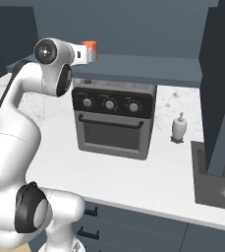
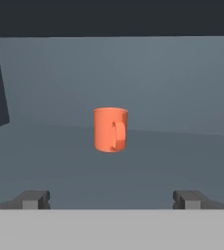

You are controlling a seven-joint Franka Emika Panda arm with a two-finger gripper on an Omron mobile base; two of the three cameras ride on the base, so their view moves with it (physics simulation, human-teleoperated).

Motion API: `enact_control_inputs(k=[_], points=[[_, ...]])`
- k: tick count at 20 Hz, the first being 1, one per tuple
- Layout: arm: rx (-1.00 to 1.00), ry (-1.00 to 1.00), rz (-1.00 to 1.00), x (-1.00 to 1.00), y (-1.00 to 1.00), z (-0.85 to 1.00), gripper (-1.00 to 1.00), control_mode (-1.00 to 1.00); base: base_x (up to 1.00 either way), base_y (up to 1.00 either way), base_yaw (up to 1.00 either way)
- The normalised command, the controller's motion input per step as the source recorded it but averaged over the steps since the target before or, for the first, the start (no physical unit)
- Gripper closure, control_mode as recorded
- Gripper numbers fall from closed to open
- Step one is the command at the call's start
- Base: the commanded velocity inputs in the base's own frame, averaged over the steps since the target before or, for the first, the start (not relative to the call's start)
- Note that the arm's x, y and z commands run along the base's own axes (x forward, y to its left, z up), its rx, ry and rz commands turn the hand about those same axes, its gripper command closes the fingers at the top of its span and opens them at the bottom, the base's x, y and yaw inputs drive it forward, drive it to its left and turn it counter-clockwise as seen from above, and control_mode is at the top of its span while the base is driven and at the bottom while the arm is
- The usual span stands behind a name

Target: Gather all objects into one cabinet and sort the glasses and bowls to opposite sides.

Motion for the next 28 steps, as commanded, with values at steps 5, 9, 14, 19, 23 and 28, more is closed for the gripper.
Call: enact_control_inputs(k=[5,9,14,19,23,28], points=[[0.00,0.03,0.00,0.20,0.00,0.03,-1.00,-1.00,0.00,0.00,0.00],[0.00,0.02,0.00,0.28,0.00,0.03,-1.00,-1.00,0.00,0.00,0.00],[0.00,0.04,0.00,0.42,0.00,0.10,-1.00,-1.00,0.00,0.00,0.00],[0.00,0.01,0.00,0.26,0.00,0.17,-1.00,-1.00,0.00,0.00,0.00],[0.00,0.00,0.00,0.12,0.00,0.14,-1.00,-1.00,0.00,0.00,0.00],[0.00,0.00,0.00,0.06,0.00,0.01,-1.00,-1.00,0.00,0.00,0.00]])
